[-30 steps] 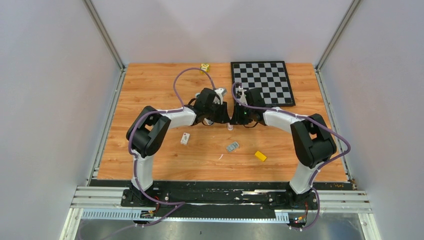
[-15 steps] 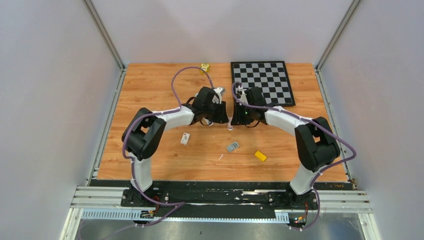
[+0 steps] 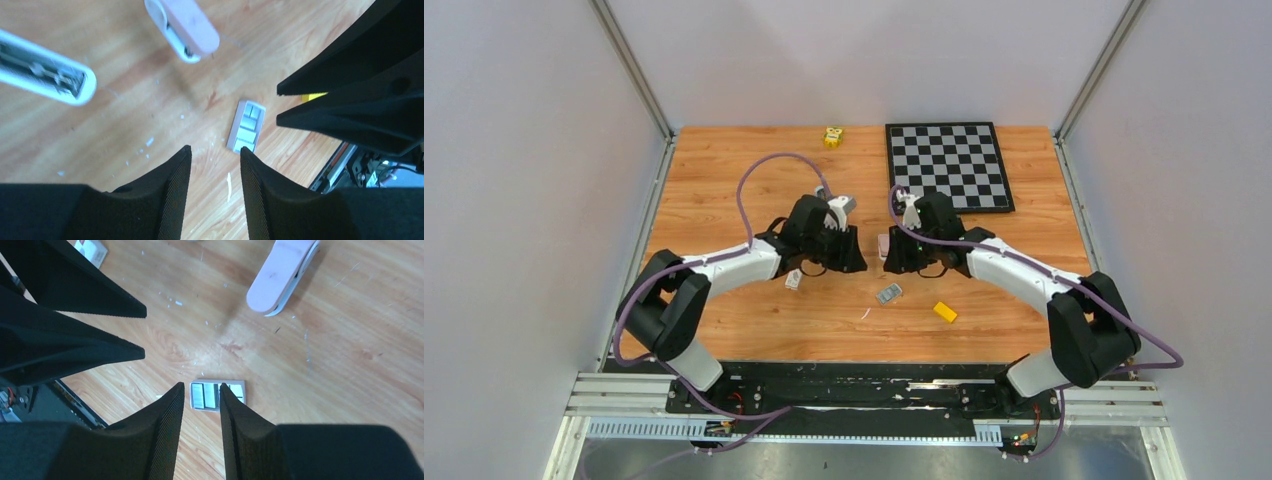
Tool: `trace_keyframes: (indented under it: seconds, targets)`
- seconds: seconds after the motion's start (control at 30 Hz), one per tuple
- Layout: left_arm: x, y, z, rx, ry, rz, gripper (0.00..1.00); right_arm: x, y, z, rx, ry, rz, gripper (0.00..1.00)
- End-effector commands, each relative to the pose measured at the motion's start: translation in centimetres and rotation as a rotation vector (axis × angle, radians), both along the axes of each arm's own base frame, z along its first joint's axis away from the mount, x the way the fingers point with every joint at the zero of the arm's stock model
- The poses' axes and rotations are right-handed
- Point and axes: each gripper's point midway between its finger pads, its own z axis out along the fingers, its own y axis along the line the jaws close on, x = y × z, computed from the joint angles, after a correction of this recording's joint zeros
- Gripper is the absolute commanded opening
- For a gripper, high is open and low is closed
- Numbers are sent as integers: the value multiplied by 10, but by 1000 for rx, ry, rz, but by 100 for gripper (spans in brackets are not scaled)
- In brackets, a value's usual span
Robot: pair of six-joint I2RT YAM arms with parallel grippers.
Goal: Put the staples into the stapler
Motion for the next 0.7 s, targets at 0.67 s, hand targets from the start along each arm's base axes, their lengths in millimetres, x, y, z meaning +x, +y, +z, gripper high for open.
trace_keyframes:
  seconds: [0.67]
  targets:
    - [-51, -24, -44, -149, 114, -52, 31, -39, 8, -55, -123, 55, 116, 29]
